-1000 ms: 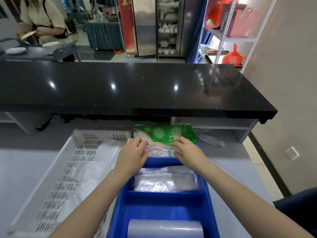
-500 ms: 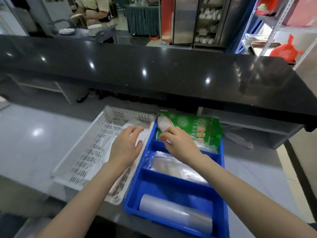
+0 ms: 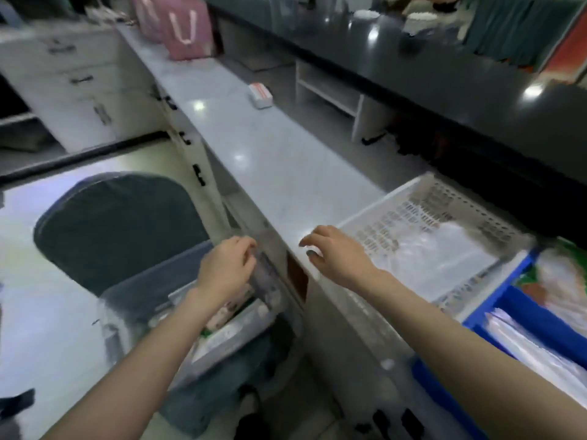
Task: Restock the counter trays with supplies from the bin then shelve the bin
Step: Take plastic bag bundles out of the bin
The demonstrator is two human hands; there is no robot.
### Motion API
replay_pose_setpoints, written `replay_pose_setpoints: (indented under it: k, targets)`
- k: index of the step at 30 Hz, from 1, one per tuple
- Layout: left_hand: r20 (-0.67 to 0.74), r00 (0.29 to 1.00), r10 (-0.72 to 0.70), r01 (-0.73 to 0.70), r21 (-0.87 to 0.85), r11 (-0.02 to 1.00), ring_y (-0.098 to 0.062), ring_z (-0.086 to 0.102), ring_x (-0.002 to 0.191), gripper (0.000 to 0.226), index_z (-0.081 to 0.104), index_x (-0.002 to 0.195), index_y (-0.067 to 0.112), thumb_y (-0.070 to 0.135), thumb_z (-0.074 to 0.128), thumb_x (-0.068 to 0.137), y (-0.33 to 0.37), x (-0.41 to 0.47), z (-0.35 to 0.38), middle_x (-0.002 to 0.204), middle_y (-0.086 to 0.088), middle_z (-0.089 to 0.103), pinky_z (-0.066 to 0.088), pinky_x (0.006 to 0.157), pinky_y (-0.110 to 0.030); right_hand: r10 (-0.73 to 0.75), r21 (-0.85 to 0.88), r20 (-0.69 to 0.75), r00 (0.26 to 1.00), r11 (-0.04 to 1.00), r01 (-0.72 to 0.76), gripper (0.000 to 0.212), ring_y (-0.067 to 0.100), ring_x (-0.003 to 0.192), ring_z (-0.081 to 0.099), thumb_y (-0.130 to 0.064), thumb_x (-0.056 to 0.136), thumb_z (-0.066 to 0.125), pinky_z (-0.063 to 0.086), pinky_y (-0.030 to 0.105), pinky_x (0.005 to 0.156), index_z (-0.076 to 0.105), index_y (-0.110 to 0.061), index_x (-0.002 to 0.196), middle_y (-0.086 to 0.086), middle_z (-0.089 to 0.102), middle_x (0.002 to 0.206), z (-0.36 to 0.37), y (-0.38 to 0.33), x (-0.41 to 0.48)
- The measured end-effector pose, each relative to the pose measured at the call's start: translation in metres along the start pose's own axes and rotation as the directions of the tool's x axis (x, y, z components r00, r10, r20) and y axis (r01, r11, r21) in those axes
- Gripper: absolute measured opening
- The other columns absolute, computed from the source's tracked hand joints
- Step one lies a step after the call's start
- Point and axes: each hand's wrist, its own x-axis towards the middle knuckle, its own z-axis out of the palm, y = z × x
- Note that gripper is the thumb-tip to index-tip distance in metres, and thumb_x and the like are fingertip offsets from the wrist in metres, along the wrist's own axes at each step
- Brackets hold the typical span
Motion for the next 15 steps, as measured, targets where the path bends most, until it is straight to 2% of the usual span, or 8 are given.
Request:
replay_pose_setpoints:
  k: [4,7,11,13,15]
  targets:
    - [0.056,0.973,-0.225,0.223,0.033,0.974,-0.026,0.063,0.097,0.02,0.065,0.103,0.02,0.019,0.054,0.087,-0.102,-0.027,-0.002,0.101,-0.002,0.069,0.052,0.07,-0.04,-0.115,-0.009,0.154,0.981,0.993,0.117,0.022,0.035,0.095,0.058,-0.016,0.088,0.055,0.05,0.044,0.077,0.07,-0.013,0.103,0.013,0.064,0.1,0.068,-0.055,0.052]
    - [0.135,0.915,-0.38,0.384,-0.003,0.923,-0.027,0.063,0.097,0.023,0.065,0.105,0.019,0.016,0.055,0.085,-0.164,-0.042,0.011,0.103,-0.004,0.069,0.052,0.076,-0.039,-0.163,0.018,0.264,0.951,0.986,0.164,0.025,0.032,0.096,0.058,-0.019,0.087,0.056,0.05,0.042,0.078,0.068,-0.014,0.109,0.01,0.063,0.103,0.122,-0.083,0.08]
    - [0.264,0.842,-0.47,0.487,0.003,0.873,-0.027,0.064,0.094,0.025,0.064,0.108,0.016,0.013,0.055,0.085,-0.234,-0.063,0.044,0.103,-0.006,0.07,0.05,0.071,-0.033,-0.125,0.093,0.391,0.912,0.991,0.097,0.029,0.028,0.105,0.055,-0.02,0.089,0.055,0.05,0.039,0.086,0.065,-0.018,0.116,0.006,0.062,0.115,0.2,-0.101,0.109]
    - [0.323,0.804,-0.499,0.524,0.009,0.851,-0.027,0.065,0.093,0.025,0.064,0.11,0.016,0.015,0.055,0.086,-0.265,-0.072,0.066,0.105,-0.008,0.07,0.044,0.064,-0.029,-0.092,0.09,0.479,0.873,0.994,0.055,0.031,0.028,0.11,0.054,-0.02,0.09,0.053,0.049,0.04,0.09,0.064,-0.019,0.119,0.004,0.059,0.121,0.244,-0.104,0.121]
    - [0.372,0.772,-0.515,0.549,0.018,0.835,-0.028,0.064,0.095,0.024,0.063,0.11,0.018,0.018,0.055,0.087,-0.29,-0.079,0.095,0.106,-0.008,0.069,0.045,0.064,-0.029,-0.045,0.071,0.565,0.824,0.997,0.005,0.033,0.029,0.114,0.053,-0.02,0.09,0.052,0.047,0.04,0.093,0.062,-0.019,0.121,0.005,0.056,0.127,0.29,-0.101,0.13]
